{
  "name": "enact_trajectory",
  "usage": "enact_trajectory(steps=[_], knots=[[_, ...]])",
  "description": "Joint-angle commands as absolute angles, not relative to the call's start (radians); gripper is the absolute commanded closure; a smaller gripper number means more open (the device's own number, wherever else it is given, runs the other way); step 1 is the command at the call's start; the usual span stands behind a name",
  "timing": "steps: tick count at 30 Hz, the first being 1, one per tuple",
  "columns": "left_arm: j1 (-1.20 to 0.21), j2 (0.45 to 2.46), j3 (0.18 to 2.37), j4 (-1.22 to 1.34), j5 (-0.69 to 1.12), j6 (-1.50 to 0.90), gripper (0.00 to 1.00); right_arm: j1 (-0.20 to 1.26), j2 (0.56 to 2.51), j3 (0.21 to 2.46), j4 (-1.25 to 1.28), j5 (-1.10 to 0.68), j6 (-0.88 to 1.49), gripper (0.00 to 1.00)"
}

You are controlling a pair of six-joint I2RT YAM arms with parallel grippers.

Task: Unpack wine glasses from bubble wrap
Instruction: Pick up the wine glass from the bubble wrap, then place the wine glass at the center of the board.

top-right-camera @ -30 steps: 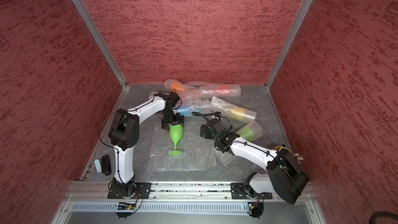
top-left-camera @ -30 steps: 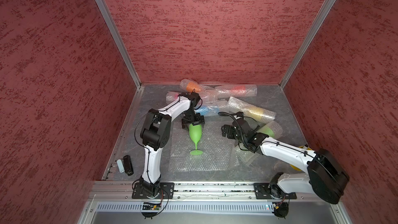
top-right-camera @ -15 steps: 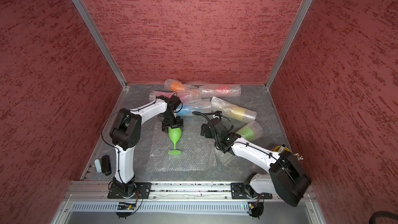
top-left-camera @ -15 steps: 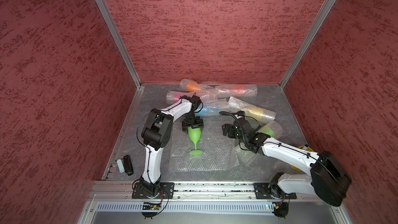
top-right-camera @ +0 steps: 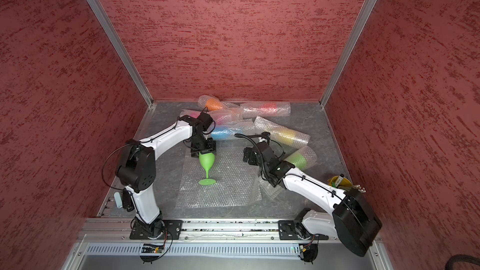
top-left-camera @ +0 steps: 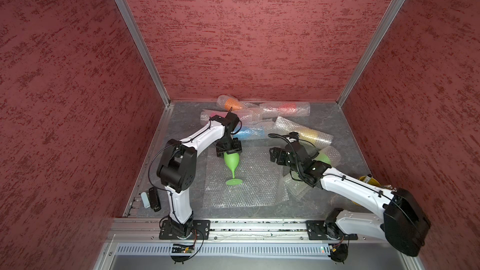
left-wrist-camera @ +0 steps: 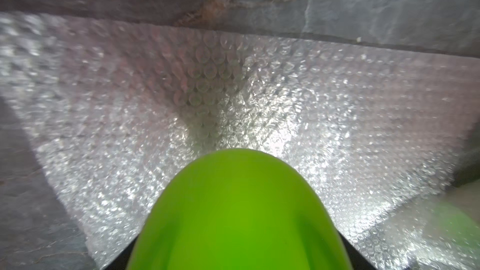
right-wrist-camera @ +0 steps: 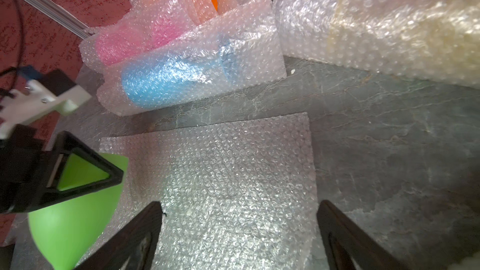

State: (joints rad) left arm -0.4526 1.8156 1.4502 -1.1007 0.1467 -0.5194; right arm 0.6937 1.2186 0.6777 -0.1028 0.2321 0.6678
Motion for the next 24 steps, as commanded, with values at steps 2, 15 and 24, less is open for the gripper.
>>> enact_trajectory(steps=[2, 15, 24], knots=[[-0.451, 1.685, 1.418, -1.094, 0.067, -0.544, 0.25, 0.689, 1.178, 0.667, -0.099, 0.267, 0.659, 0.05], [-0.379, 1.161, 1.050, -0.472, -0.098, -0.352, 0.30, 0.689, 1.092, 0.662, 0.034, 0.184, 0.599, 0.06], [-0.283, 0.941, 0.642, 0.149, -0.300, -0.174, 0.48, 0.690, 1.109, 0.704, 0.048, 0.139, 0.557, 0.06]])
